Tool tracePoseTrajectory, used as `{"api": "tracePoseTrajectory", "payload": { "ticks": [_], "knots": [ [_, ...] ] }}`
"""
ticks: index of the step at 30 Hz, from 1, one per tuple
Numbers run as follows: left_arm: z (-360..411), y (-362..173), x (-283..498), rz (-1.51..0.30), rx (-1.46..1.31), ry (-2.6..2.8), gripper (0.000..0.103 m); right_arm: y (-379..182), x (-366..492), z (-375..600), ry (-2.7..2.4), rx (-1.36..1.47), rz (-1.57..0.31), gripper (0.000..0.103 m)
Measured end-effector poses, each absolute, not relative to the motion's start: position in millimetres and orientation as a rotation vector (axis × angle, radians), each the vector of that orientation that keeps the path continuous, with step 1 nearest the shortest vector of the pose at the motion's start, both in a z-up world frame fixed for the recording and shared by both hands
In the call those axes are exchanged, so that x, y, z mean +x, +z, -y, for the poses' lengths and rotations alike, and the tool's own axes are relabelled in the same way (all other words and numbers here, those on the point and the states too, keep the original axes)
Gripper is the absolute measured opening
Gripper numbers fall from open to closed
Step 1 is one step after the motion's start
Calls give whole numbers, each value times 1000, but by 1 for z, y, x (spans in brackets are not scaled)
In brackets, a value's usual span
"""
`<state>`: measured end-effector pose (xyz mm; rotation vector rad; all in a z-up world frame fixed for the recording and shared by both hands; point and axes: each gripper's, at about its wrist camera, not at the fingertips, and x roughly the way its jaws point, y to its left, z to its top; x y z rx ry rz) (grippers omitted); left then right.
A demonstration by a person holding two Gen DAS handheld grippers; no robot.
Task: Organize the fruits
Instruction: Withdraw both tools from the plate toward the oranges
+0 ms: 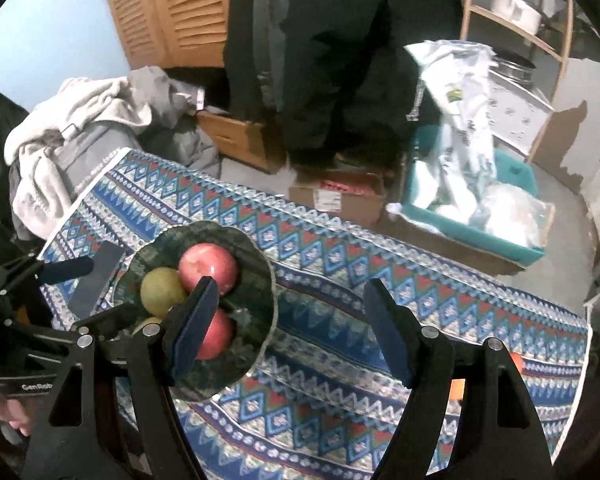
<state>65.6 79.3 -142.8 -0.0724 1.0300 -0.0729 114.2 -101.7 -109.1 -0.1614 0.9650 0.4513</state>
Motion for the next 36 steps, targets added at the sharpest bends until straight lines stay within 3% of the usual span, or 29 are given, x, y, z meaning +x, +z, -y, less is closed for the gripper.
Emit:
{"api": "tracePoseTrajectory", "payload": {
  "ticks": [36],
  "knots": [
    [60,-136,67,-1068,83,-278,82,-101,82,290,199,-74,-962,76]
  ]
}}
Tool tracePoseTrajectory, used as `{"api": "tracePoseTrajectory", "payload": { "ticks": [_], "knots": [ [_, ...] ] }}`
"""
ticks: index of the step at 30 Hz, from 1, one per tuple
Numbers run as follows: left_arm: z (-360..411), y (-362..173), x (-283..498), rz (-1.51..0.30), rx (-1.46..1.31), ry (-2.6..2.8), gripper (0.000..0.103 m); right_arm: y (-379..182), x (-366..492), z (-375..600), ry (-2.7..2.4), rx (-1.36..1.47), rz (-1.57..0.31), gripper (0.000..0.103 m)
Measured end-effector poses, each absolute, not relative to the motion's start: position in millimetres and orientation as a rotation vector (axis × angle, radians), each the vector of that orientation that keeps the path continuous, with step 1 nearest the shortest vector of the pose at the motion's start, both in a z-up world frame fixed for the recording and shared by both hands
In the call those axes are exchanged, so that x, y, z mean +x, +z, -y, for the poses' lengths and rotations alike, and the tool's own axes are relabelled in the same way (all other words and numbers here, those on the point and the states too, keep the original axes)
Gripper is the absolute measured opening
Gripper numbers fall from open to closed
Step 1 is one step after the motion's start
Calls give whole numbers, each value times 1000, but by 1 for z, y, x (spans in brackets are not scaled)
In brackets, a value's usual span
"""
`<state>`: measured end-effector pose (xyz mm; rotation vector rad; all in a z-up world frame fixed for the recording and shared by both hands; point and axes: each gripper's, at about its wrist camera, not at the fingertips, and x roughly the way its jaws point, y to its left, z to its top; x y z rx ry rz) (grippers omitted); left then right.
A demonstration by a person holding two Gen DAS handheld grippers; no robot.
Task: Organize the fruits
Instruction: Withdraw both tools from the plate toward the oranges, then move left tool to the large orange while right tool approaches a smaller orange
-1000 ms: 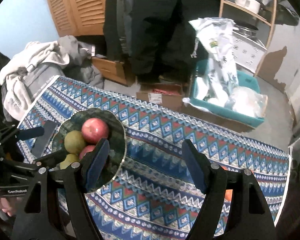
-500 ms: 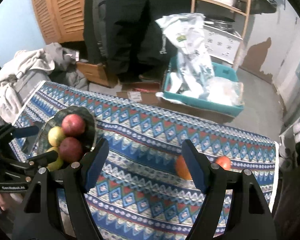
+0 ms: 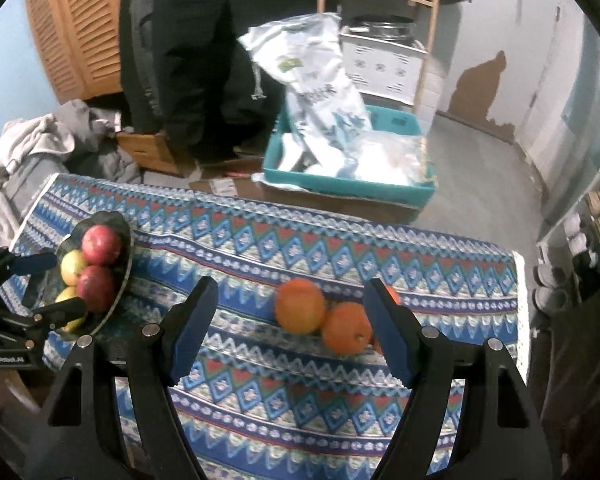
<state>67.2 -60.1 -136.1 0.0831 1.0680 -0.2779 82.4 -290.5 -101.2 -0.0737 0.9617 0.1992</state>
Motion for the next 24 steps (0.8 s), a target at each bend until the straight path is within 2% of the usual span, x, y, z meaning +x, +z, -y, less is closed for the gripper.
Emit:
{"api": "tracePoseTrajectory", "payload": {
  "ticks": [24],
  "knots": [
    [157,-176,97,-1129,215,-407,82,-142,77,389,60,18,-1048,76]
  ]
}}
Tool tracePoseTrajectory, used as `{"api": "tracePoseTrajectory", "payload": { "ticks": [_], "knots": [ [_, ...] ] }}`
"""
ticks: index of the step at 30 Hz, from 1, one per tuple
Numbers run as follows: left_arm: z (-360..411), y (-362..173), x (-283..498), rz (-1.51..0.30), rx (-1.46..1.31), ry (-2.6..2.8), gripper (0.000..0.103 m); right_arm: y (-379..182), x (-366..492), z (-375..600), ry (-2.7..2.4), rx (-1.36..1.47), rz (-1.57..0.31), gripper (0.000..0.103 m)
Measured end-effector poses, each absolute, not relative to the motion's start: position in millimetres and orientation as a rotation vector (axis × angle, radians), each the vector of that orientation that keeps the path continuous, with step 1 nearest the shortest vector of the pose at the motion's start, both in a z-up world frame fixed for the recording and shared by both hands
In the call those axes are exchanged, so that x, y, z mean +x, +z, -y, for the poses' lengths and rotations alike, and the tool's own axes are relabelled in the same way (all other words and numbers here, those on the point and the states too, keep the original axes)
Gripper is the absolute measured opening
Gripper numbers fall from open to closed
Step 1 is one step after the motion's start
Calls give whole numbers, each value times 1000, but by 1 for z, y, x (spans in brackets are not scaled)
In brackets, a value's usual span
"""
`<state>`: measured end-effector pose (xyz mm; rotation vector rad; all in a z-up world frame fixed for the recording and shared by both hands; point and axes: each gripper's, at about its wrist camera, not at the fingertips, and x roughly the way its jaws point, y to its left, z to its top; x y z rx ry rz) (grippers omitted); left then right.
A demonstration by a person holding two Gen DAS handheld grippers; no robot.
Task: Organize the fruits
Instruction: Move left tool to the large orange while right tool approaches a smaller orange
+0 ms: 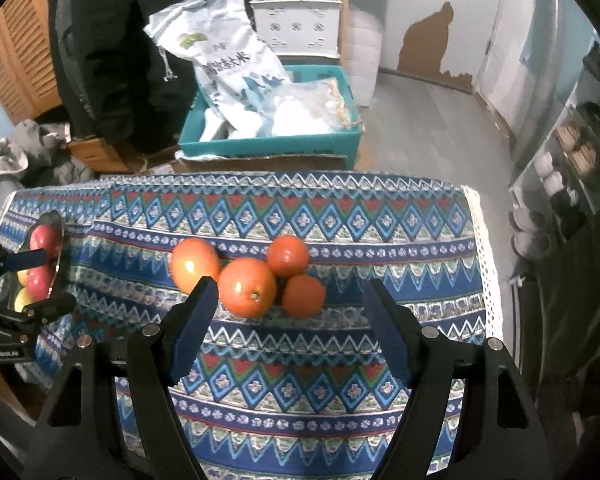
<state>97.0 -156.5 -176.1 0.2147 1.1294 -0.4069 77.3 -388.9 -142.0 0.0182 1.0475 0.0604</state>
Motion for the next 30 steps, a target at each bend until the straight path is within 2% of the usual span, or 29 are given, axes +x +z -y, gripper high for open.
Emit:
{"api": "tracePoseTrajectory", "payload": {
  "ticks": [20,30],
  "knots": [
    [209,-226,137,-1166,250,-478,82,-221,102,423,44,122,-1194,76],
    [224,-248,148,-1194,252,-524,82,-249,121,428,87,218,-1211,76]
  ]
}}
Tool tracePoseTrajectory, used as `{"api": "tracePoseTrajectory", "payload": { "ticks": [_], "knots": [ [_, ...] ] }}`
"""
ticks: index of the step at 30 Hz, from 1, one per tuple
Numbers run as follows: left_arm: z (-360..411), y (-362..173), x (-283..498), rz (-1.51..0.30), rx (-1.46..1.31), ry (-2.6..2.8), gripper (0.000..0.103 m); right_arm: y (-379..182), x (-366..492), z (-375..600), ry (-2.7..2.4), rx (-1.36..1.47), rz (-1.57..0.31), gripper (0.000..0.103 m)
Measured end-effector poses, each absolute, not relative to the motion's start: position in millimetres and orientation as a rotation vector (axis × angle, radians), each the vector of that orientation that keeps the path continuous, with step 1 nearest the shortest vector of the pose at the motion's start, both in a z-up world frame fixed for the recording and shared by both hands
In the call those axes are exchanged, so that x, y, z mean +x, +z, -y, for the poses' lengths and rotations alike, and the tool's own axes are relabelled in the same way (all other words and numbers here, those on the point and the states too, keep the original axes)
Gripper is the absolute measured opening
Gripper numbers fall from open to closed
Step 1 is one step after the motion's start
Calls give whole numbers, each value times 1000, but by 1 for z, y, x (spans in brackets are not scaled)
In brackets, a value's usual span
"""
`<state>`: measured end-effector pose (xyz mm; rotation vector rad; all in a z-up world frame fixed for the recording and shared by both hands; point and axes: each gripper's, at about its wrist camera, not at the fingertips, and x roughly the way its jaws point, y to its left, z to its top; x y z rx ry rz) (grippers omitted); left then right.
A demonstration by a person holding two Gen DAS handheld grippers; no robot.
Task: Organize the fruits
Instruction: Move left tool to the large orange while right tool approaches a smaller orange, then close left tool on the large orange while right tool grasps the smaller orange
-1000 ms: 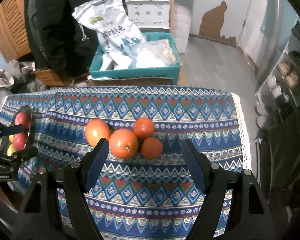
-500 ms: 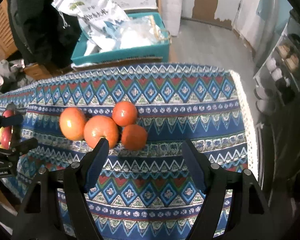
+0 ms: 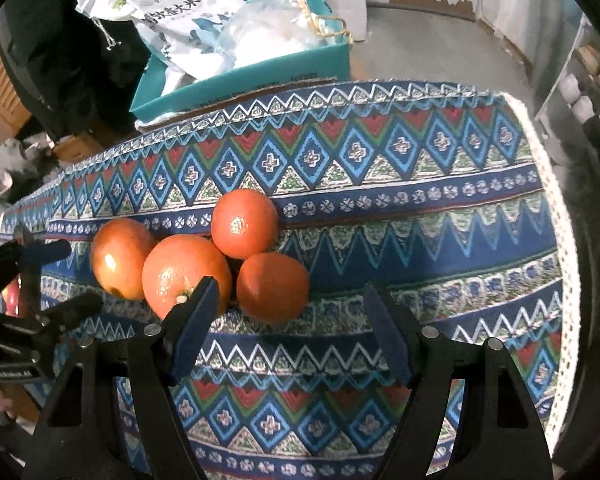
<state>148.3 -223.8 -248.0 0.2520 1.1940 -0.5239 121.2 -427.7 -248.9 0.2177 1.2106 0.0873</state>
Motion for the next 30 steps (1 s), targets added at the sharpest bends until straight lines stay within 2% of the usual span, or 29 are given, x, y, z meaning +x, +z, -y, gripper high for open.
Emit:
{"api": "tracePoseTrajectory", "payload": {
  "ticks": [6,18,27,28,30],
  "knots": [
    [223,-258,158,-1214,205,-548,84,-262,129,427,102,261,-1234,74],
    [230,-268,167,-1231,136,-601,86,-278,135,422,130,293,-1261,46],
    [223,-273,175,-1242,31,-631,86,-277,132,420,137,263,-1253,45],
    [222,-274,174,-1241,20,-640,84,-277,133,420,136,264,-1253,45],
    [220,-274,173,-1237,1,-667,74,-277,133,420,135,265,-1254,45]
  ]
}}
